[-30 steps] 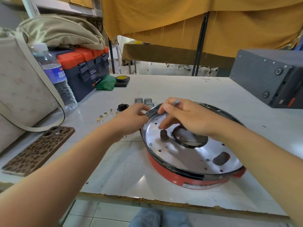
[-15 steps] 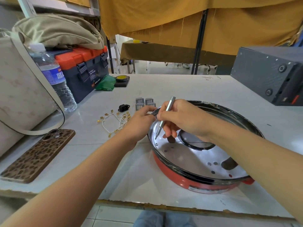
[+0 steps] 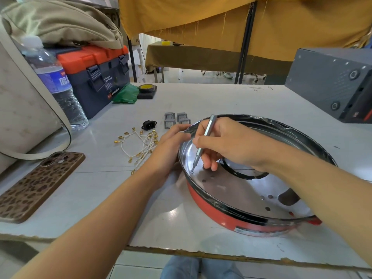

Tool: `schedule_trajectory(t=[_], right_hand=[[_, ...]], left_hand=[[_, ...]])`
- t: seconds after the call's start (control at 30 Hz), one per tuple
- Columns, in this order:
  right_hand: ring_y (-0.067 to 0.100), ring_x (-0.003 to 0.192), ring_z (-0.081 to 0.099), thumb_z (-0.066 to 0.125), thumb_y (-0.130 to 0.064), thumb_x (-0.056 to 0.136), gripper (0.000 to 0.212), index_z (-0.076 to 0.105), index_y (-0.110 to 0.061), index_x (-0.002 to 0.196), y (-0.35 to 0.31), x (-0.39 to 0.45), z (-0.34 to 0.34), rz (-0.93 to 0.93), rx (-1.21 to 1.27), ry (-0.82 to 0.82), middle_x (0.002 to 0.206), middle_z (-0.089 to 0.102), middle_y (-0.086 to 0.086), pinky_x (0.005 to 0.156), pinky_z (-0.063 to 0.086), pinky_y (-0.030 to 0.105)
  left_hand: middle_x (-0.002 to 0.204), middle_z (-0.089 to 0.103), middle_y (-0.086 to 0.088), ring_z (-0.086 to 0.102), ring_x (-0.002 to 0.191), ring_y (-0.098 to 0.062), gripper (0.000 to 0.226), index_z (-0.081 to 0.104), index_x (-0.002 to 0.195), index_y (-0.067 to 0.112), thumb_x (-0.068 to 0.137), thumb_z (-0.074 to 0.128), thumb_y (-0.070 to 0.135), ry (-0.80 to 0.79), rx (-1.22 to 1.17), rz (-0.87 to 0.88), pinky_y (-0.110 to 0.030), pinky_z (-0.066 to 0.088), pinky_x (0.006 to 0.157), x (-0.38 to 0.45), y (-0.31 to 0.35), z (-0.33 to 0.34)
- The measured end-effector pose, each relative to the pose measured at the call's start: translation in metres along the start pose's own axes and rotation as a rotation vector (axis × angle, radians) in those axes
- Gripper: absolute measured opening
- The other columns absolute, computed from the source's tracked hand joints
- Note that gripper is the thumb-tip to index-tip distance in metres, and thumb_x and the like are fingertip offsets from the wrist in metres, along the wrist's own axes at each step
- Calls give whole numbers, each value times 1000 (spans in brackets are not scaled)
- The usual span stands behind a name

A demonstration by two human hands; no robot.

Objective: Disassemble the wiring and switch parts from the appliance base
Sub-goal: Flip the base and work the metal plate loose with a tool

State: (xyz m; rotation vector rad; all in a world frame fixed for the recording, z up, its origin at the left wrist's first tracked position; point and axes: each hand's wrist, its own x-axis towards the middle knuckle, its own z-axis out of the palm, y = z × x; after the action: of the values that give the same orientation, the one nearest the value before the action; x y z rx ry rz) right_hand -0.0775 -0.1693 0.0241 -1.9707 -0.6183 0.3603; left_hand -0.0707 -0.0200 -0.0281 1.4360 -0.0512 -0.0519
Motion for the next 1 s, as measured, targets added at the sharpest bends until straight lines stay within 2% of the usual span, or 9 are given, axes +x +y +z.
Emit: schedule_trajectory(t=[0.27,0.33,0.43,0.53,0.63,0.7,0.77,0.83,1.0], right_hand=[[19,46,56,52,-14,96,17,54,-10,80,-2,-1,3,-62,-98,16,54,64,6,55,49,28],[16,45,54,55,-16,94,15,55,-10,80,-4,-2,4,-87,-124,24,50,62,2,54,48,29],[14,40,49,63,-13,89,13,58,-4,81,-7,-3,5,-106,-80,50,46,57,1,45,44,23],[18,43,54,66,-12,87,13,61,1,85,-9,-4,5,-99,-36,44,51,60,5,52,47,33],[21,45,58,66,-19,88,15,64,-6,81,-12,-5,6,-88,-36,51,52,64,7,54,49,37],[19,43,59,64,-26,89,23,63,-11,72,-13,-5,7,-109,-114,97,50,64,7,54,51,34],[14,40,60,62,-31,91,30,59,-18,63,-15,-5,9,-137,-276,155,48,64,4,48,49,20],[9,36,57,60,-33,91,34,59,-15,62,-17,-4,9,-137,-405,178,46,64,1,43,42,11],[7,34,52,55,-29,95,38,55,-8,63,-21,-3,5,-40,-385,78,46,64,0,43,41,10]], left_hand=[[111,60,-31,60,90,-33,28,59,114,10,89,44,9,-12,-4,11,-60,43,91,-1,1,0],[101,63,-27,60,88,-33,29,59,112,9,88,45,7,-10,-23,12,-58,44,90,-1,0,1],[91,63,-19,59,85,-31,28,60,110,7,85,47,8,-3,-9,25,-52,44,85,-1,0,2],[90,61,-20,58,84,-32,39,59,112,7,75,51,16,-10,-17,13,-48,42,80,-2,1,2],[92,61,-20,59,85,-31,42,57,114,5,76,50,21,-28,10,50,-51,44,83,-3,1,1],[88,63,-19,60,83,-30,43,55,116,3,79,50,23,-40,18,61,-50,45,81,-3,1,1],[83,63,-15,60,80,-28,44,53,117,2,80,50,23,-41,5,46,-45,43,78,-2,1,1],[76,64,-9,60,74,-24,32,54,115,4,87,47,16,-37,-4,44,-41,42,76,-1,0,1],[77,66,-8,62,73,-23,20,59,105,13,92,44,12,-34,-18,37,-35,45,70,-3,2,1]])
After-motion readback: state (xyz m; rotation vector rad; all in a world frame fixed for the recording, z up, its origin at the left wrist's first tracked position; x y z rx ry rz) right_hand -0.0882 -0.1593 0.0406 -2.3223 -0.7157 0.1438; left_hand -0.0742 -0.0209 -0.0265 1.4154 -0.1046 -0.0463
